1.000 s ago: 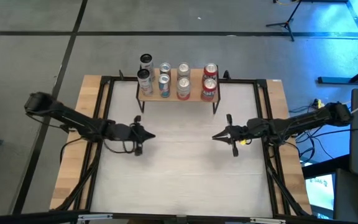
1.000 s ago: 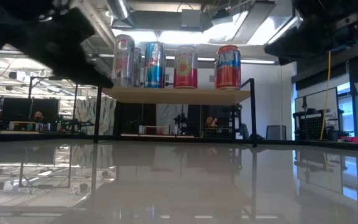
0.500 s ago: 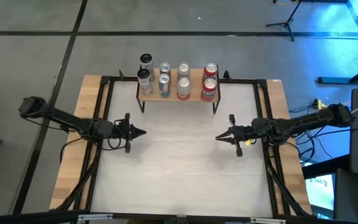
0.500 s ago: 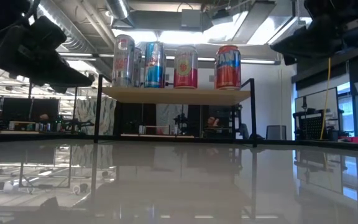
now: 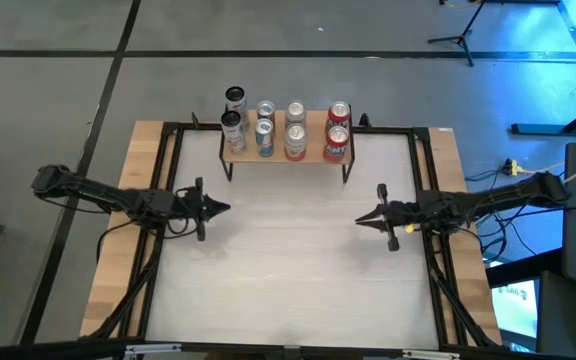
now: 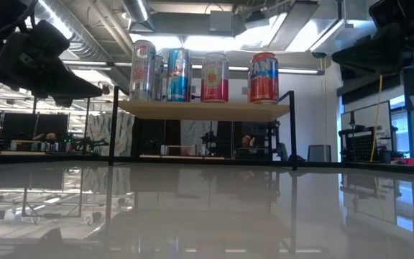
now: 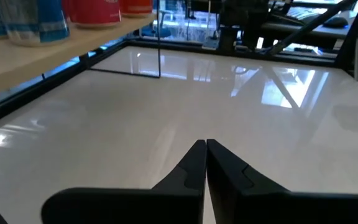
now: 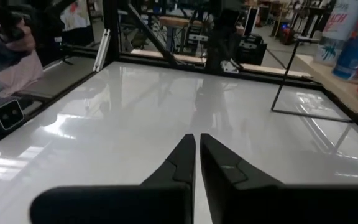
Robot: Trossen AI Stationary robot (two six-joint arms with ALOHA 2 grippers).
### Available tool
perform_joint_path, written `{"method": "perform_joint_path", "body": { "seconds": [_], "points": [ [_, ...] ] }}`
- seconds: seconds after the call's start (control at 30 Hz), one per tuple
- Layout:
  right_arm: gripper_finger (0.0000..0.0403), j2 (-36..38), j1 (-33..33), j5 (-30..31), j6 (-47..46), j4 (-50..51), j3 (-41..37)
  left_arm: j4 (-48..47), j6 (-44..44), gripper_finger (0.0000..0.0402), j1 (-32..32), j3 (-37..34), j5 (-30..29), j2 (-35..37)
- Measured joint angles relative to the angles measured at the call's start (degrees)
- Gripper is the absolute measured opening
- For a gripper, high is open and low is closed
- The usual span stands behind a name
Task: Place canned beverage on shelf
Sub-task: Return to Home Position
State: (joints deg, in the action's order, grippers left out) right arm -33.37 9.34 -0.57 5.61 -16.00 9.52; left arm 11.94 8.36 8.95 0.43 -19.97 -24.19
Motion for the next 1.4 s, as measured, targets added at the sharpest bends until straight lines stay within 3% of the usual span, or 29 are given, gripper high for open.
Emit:
{"method": "perform_joint_path", "body": {
  "seconds": [0.23, 0.63, 0.87, 1.0, 1.4],
  "points": [
    [0.0019, 12.8, 0.0, 4.5, -0.9, 8.2, -2.5, -0.6, -1.1, 0.0005, 0.0, 0.0, -0.1, 1.2],
    [0.0019, 31.2, 0.0, 4.6, -1.8, 18.4, -5.6, -0.5, -4.0, 0.0005, -0.1, 0.0, 0.1, 1.7],
    [0.0019, 33.2, 0.0, 0.9, -3.0, 21.9, -5.6, -3.7, -5.0, 0.0005, -3.1, 0.0, 8.3, 7.3],
    [0.0019, 33.2, 0.0, 0.0, -3.0, 22.1, -5.6, -9.3, -4.7, 0.0005, -5.8, 0.0, 8.6, 12.3],
    [0.0019, 33.1, 0.0, -0.1, -4.0, 23.6, -5.5, -10.2, -5.6, 0.0005, -12.6, 0.0, 12.7, 20.8]
  ]
}}
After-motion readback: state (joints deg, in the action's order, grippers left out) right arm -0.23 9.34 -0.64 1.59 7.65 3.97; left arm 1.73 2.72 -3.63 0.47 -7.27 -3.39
